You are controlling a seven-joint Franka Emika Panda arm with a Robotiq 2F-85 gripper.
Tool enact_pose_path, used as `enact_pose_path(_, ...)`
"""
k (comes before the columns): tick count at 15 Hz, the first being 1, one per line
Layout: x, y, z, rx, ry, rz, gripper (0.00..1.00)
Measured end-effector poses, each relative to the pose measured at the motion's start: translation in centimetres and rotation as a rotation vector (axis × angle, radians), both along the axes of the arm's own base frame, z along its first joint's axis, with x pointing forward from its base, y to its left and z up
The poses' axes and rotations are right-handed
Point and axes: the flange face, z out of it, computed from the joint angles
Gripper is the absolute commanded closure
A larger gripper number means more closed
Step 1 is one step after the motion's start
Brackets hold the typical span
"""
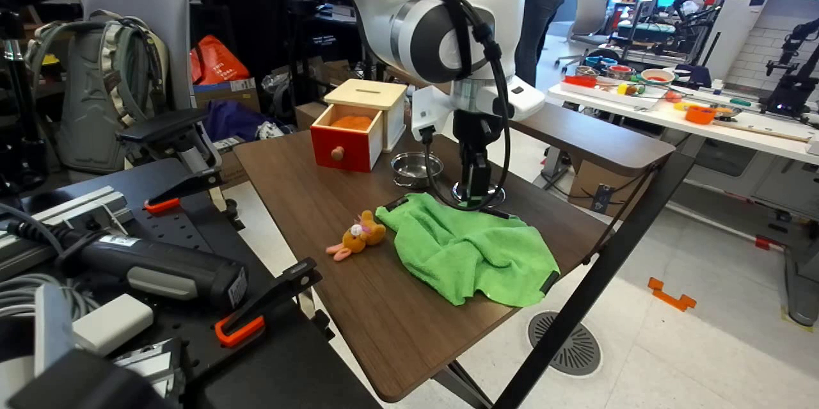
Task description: Pick up the lid and close the pot
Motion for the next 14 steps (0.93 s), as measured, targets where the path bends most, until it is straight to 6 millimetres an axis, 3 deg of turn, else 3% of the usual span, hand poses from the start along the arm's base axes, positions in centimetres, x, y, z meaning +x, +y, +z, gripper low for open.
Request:
enact_pose_path(4,0.1,0.0,-0.1,-0.001,-0.001,0.0,0.85)
enact_pose_path(5,0.2,0.0,0.0,-0.001,-0.004,0.0,0.82)
enact_pose_path(6,0.3,0.0,0.1,-0.001,-0.006,0.0,0.49)
enact_pose_path(8,0.5,0.0,0.4,-0.002,-0.011,0.001,0.53)
enact_pose_path(14,1.2,-0.3,1.3,-0.005,-0.026,0.001,0.1)
